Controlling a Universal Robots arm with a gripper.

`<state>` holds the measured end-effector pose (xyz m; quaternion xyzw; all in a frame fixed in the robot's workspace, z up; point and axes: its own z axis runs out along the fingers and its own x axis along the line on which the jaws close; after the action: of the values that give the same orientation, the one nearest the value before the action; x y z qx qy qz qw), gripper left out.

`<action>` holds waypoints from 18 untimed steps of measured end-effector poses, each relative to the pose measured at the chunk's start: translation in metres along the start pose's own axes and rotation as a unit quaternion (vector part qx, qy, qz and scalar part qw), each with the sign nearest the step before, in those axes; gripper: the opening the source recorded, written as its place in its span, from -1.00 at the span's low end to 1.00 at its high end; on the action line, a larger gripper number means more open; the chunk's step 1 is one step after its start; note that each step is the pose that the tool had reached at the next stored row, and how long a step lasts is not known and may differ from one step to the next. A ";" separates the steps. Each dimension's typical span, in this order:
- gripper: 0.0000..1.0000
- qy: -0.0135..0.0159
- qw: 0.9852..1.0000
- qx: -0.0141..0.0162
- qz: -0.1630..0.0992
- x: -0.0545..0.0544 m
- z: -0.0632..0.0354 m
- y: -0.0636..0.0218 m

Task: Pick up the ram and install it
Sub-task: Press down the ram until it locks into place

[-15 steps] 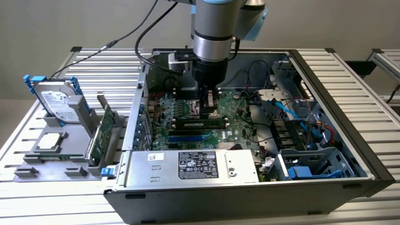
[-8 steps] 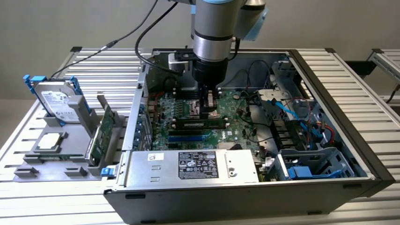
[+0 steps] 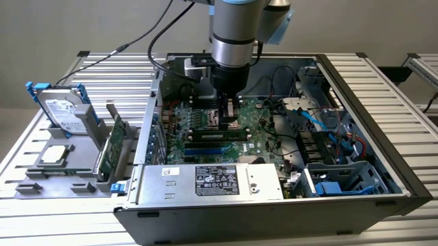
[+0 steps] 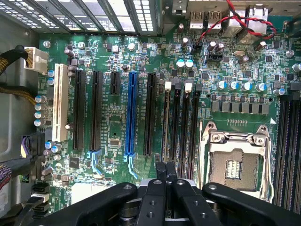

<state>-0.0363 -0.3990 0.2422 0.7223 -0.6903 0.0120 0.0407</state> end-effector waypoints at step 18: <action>-0.79 0.000 1.000 -0.003 0.000 -0.001 0.0081 -0.0003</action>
<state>-0.0363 -0.3989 0.2341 0.7223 -0.6901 0.0097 0.0429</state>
